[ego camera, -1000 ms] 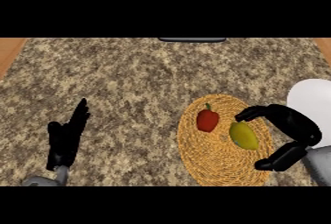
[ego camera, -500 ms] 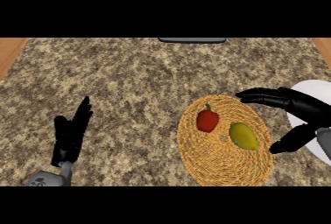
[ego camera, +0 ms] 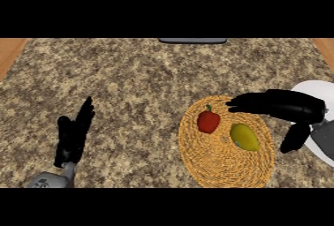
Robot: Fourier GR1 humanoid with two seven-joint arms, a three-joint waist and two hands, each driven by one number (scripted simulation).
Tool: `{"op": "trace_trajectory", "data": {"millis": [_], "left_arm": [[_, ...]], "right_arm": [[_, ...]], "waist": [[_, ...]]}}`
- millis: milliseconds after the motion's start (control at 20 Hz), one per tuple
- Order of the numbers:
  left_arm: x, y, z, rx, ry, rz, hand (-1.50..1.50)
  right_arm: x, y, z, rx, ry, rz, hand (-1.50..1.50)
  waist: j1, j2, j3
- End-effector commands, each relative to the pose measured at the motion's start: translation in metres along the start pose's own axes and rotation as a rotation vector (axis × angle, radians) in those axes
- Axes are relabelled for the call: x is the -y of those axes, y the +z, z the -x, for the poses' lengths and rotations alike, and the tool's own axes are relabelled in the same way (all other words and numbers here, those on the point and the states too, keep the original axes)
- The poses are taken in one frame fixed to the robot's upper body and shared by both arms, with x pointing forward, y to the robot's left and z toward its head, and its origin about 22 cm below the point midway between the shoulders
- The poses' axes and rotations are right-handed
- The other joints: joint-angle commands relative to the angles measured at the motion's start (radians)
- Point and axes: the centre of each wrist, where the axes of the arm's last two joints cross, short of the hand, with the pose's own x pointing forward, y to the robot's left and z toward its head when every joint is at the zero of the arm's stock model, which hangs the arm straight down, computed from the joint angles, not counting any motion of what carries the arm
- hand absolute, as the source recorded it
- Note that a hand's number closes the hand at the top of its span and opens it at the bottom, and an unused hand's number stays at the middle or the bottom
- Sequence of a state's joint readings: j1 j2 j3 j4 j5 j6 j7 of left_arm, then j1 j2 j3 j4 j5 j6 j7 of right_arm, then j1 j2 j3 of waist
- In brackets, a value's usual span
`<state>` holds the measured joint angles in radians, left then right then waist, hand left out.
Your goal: Pick the lemon from the placemat and place it in the plate
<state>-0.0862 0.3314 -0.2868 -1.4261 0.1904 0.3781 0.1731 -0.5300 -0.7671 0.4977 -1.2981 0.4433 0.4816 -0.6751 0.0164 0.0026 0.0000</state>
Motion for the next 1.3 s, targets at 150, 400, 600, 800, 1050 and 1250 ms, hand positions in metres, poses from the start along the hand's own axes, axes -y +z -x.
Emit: {"op": "trace_trajectory", "data": {"millis": [150,400,600,800,1050,1250], "left_arm": [[-0.002,0.009,-0.004,-0.008,0.009,-0.008,0.00],[-0.002,0.006,0.001,-0.004,0.008,-0.009,0.00],[0.003,0.003,0.004,-0.006,0.014,0.000,0.00],[0.000,0.008,-0.001,0.003,0.007,-0.022,0.00],[0.016,-0.003,-0.008,-0.012,0.013,0.003,0.00],[0.000,0.003,-0.016,0.008,0.012,-0.006,0.00]], "right_arm": [[0.002,-0.014,0.013,-0.012,0.011,-0.156,-1.50],[-0.013,-0.021,0.015,-0.018,-0.012,-0.171,-1.50],[-0.016,-0.024,0.024,-0.004,0.019,-0.192,-1.50],[-0.033,-0.034,0.012,0.000,0.032,-0.207,-1.50],[-0.023,-0.046,0.023,-0.021,0.021,-0.224,-1.50],[-0.050,-0.050,0.025,-0.014,0.017,-0.214,-1.50]], "waist": [[-0.002,-0.001,0.000],[-0.008,-0.001,0.000],[-0.007,0.000,0.000],[-0.011,-0.003,0.000],[-0.009,-0.002,0.000],[-0.009,-0.002,0.000]]}}
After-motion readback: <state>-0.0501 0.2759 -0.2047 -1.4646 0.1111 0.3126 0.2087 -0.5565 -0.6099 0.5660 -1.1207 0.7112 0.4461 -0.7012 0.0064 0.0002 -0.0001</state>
